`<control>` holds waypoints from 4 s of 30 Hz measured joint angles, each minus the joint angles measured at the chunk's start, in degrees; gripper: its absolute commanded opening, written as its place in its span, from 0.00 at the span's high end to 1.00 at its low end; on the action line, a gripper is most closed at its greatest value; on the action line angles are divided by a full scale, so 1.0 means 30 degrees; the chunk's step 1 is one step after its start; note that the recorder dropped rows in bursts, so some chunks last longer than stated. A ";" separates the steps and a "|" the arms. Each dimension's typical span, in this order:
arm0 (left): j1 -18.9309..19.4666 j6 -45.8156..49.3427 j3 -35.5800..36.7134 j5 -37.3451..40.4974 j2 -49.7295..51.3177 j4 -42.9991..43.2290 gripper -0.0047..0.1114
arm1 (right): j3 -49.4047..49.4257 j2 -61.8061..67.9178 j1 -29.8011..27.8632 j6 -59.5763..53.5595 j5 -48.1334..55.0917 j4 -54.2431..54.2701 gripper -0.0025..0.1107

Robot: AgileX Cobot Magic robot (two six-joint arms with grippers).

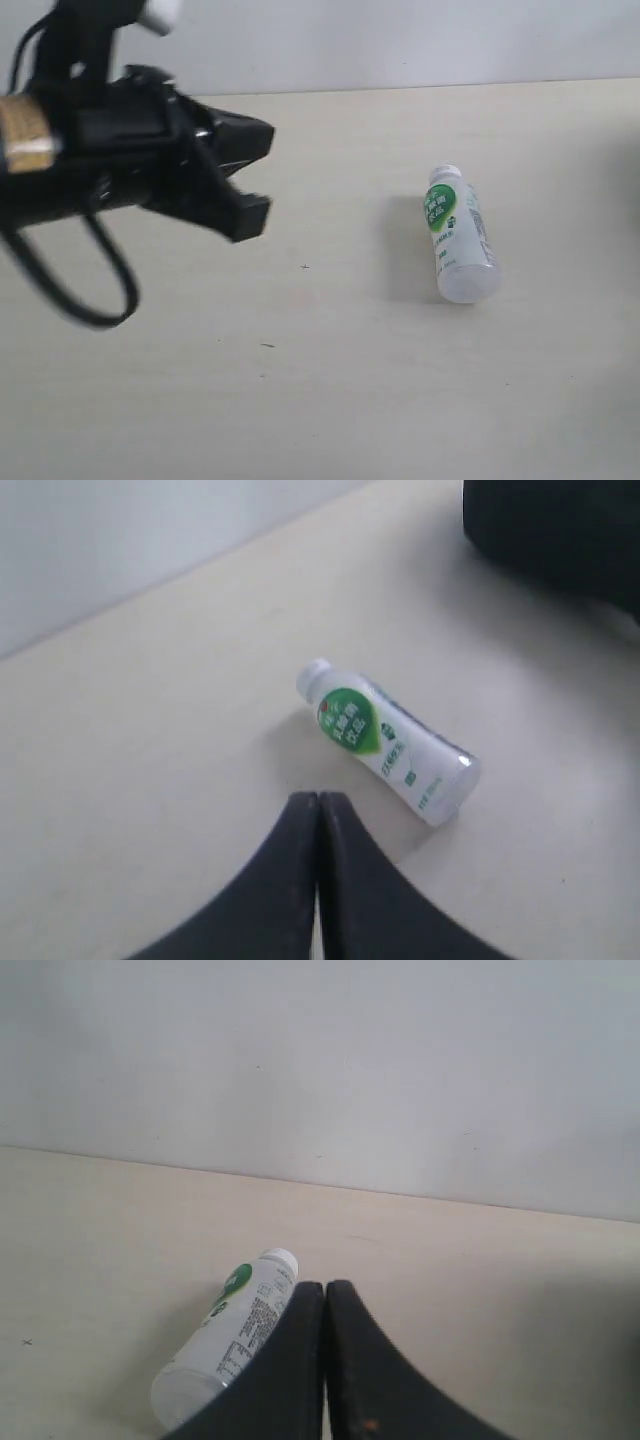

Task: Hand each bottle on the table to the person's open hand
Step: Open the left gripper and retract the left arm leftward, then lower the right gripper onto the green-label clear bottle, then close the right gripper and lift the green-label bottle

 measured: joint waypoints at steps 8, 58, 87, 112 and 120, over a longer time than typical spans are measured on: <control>0.0499 0.0113 0.8047 -0.6600 -0.7440 0.0073 0.94 | 0.0000 0.0000 0.0000 0.0000 0.0000 0.0000 0.98; 0.0499 -0.0135 1.3538 -0.5779 -1.5543 0.0165 0.94 | -2.1072 2.5764 0.0038 0.7740 1.3962 -0.3652 0.98; 0.0499 -0.0135 1.3538 -0.5779 -1.5543 0.0165 0.94 | -2.3876 3.7063 0.3031 0.9886 1.2455 -0.5574 0.24; 0.0499 -0.0162 1.3538 -0.5779 -1.5543 0.0165 0.94 | -2.3916 3.8570 0.3031 1.1399 1.2742 -0.4150 0.98; 0.0499 -0.0162 1.3538 -0.5779 -1.5543 0.0165 0.94 | -2.3916 3.6651 0.3031 0.9908 1.6606 -0.3973 0.98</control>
